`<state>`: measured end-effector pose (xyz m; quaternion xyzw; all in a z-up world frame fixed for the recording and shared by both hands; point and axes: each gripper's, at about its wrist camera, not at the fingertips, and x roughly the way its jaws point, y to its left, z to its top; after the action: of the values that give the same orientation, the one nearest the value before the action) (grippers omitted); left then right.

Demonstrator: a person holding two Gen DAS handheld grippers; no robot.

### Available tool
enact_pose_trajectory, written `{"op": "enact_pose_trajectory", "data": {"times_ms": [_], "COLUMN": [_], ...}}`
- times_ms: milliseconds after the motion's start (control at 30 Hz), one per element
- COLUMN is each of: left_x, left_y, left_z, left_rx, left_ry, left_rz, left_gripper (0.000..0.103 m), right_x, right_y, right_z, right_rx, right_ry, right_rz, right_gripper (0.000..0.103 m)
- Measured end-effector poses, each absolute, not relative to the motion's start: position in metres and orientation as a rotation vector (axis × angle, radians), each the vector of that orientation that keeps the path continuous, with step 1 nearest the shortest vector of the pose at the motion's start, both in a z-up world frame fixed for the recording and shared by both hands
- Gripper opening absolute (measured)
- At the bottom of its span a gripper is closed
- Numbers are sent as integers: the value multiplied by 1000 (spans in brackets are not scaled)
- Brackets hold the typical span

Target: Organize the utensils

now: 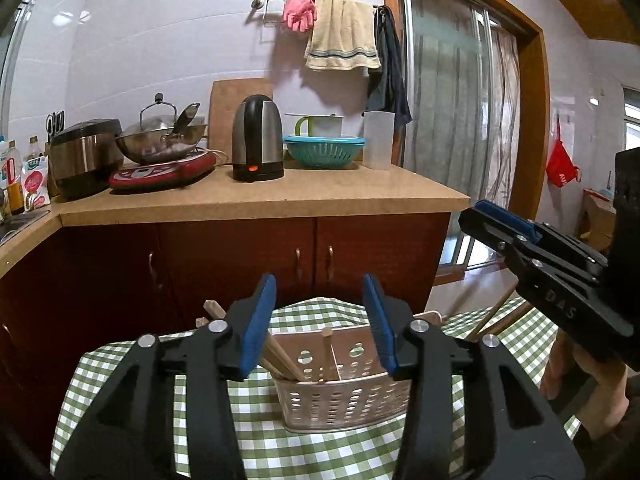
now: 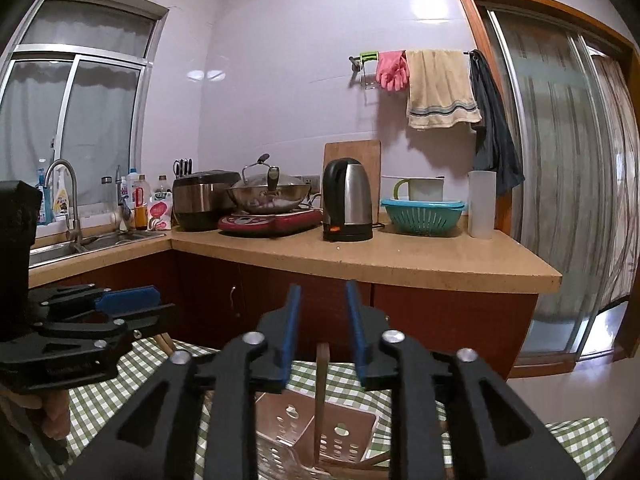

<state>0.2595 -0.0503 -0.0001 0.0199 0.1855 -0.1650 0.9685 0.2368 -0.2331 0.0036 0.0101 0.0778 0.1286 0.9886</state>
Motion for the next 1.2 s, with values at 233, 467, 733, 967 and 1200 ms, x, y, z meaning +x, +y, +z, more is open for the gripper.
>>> {"op": "enact_pose_trajectory", "data": {"times_ms": [233,467,733,967,1200], "left_x": [245,211,155,113,89], "left_y": [-48,-44,-44,-37,-29], "left_z": [17,35,31,16,0], "left_rx": [25,28,54,42,14], "left_ry": [320,243,191,211,254], "left_rz": [-331,-292,-224,-176,-148], "left_gripper": [67,81,90,93,96], "right_x": [222,184,141,111,86], "right_y": [-232,-234,-237,-239,-242], "right_z": [20,34,20,-1,-15], "right_rx": [35,54,68,72,63], "right_ry": [123,97,148,212,243], "right_rz": [258,222,173,128,78], "right_gripper": [49,67,76,80,82]}}
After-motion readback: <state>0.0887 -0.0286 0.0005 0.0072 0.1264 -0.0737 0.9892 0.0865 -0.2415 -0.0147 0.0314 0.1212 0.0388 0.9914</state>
